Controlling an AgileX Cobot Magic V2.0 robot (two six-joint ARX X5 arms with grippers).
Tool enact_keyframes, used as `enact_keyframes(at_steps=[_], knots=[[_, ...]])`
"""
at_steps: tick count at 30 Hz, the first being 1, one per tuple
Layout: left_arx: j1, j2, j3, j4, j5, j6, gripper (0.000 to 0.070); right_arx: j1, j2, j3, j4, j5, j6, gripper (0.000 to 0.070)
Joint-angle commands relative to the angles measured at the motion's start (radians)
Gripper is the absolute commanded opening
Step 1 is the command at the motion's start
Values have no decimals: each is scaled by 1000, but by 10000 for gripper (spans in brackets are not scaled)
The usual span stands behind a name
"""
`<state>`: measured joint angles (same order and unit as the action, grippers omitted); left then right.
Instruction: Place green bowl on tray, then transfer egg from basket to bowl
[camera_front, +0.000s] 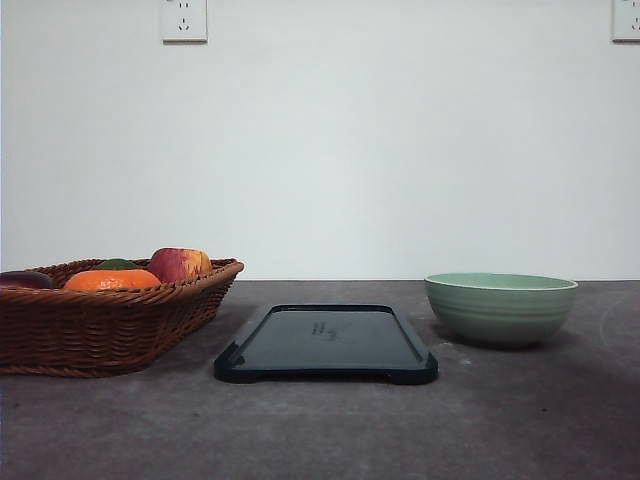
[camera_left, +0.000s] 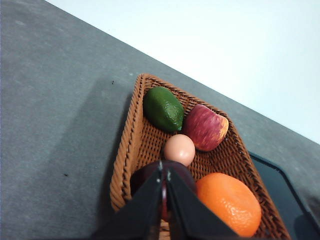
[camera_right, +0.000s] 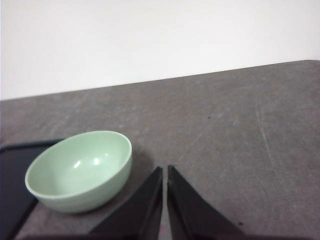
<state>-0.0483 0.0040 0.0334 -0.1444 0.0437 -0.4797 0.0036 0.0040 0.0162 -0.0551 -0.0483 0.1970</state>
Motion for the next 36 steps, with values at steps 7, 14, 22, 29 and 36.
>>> enact_keyframes(at_steps=[7, 14, 22, 29, 36], knots=[[2, 1, 28, 176, -3, 205, 0, 2, 0, 9, 57, -39, 95, 7], [2, 34, 141, 88, -27, 207, 1, 11, 40, 99, 53, -41, 122, 6], [2, 214, 333, 19, -30, 210, 1, 15, 215, 299, -42, -62, 108, 7], [2, 469, 554, -143, -3, 227, 1, 15, 434, 465, -128, -149, 30, 7], [2, 709, 726, -256, 124, 236, 1, 24, 676, 605, -243, -251, -56, 7]])
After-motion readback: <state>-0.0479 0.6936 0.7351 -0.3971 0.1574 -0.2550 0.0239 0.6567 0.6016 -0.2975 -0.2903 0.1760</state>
